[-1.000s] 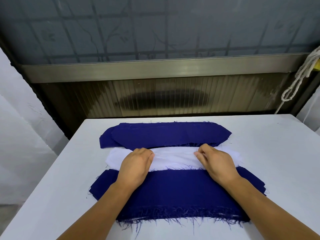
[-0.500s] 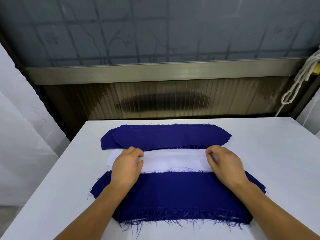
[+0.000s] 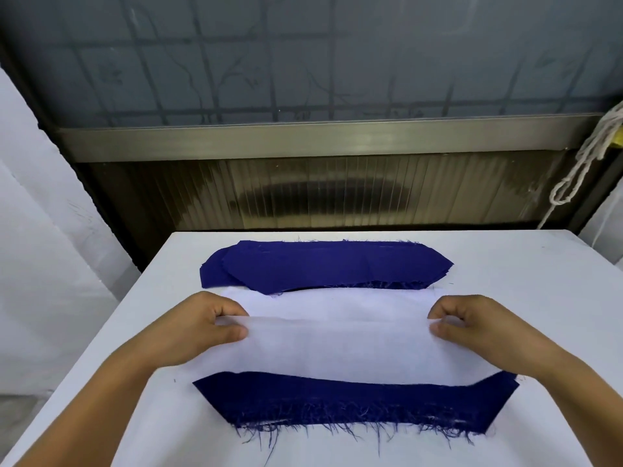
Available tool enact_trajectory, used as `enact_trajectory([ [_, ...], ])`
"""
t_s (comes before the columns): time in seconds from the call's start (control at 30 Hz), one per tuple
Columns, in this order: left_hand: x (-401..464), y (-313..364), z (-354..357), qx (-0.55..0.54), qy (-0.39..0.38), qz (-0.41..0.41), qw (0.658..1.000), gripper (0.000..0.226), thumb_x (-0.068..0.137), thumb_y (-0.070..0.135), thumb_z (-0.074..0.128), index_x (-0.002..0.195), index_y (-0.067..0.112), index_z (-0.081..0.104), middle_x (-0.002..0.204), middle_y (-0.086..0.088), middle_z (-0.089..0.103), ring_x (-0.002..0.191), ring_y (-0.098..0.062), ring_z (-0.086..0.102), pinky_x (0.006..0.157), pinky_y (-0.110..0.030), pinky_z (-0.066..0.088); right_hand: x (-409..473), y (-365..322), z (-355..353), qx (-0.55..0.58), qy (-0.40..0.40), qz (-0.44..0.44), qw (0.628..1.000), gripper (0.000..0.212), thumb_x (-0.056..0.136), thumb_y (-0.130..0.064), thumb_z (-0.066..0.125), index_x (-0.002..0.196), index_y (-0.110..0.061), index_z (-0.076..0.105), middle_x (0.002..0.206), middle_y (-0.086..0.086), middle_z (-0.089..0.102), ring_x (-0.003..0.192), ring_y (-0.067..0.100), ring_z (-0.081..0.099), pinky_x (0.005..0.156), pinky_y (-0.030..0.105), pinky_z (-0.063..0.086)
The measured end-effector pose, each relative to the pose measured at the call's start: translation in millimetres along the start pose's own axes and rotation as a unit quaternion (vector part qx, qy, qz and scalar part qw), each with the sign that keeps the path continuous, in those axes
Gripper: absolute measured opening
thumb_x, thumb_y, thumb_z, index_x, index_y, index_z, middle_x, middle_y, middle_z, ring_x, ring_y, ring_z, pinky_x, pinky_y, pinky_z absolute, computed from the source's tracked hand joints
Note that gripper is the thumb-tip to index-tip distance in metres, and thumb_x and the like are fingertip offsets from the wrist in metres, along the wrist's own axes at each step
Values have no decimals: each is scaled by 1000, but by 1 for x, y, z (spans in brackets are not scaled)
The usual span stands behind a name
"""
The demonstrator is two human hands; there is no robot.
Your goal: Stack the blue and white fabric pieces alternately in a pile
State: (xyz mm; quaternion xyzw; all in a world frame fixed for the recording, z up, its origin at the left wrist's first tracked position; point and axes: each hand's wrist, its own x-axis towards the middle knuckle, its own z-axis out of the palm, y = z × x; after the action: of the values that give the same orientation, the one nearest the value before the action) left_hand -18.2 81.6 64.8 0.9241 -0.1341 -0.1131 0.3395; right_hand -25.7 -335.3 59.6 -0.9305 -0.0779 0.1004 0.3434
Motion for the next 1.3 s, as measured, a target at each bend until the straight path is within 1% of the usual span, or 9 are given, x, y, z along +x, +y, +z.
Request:
enact_trajectory([
  [0.13,11,2,8,42,161,-6,986,17,88,23,69,88,40,70,87,25,65,89,8,59,76,-9,44,9,-4,7,-54,140,-23,988,13,95,-27,56,87,-37,60,85,-17,66,83,-3,60,72,17,48],
  [0.3,-1,-2,15,15,271,108,956,19,85,18,67,94,33,74,102,28,64,96,4,60,80,-3,42,-10,2,21,-136,338,-191,912,25,100,-29,42,100,-22,66,103,-16,65,95,2,56,84,12,40],
  [0.47,-25,-35,53,-5,200,104,974,41,80,-7,73,95,30,77,110,26,64,105,2,59,86,-7,41,-37,37,67,-182,297,-280,894,30,93,-21,48,92,-9,75,105,-4,70,106,11,60,95,23,44],
  [0.6,-38,-48,78,75,172,151,970,24,87,24,58,101,31,76,116,29,62,111,3,55,93,-12,41,-47,55,83,-165,286,-281,901,33,95,-23,47,88,-9,76,105,-5,70,104,7,59,91,24,46],
  [0.77,-39,-52,84,172,187,225,941,46,101,41,34,102,22,76,121,15,62,111,-6,56,93,-24,44,-48,58,81,-169,300,-275,898,28,90,-18,49,87,-9,76,102,-4,70,101,7,60,87,26,48],
  [0.93,-40,-50,87,165,178,212,947,55,103,45,24,107,24,75,124,17,62,113,-4,58,94,-23,46,-51,63,81,-174,302,-284,893,36,95,-23,45,85,-9,76,100,-3,71,98,7,61,84,25,48],
  [1.07,-41,-49,86,156,172,214,949,43,101,36,34,107,22,75,125,16,62,116,-1,54,99,-18,42,-51,61,81,-171,306,-289,891,33,93,-22,48,83,-9,76,99,-2,71,97,8,60,83,26,49],
  [1.17,-41,-46,87,157,175,208,950,33,85,24,48,104,23,76,123,19,62,114,1,55,98,-16,41,-52,59,78,-164,297,-284,897,41,96,-37,47,81,-11,76,97,-4,71,96,7,61,82,25,49],
  [1.3,-38,-35,80,148,180,184,955,24,83,43,58,94,29,75,113,26,64,104,8,57,89,-15,44,-49,48,68,-157,266,-256,916,48,96,-50,43,85,-16,74,93,-10,68,90,5,59,81,17,44],
])
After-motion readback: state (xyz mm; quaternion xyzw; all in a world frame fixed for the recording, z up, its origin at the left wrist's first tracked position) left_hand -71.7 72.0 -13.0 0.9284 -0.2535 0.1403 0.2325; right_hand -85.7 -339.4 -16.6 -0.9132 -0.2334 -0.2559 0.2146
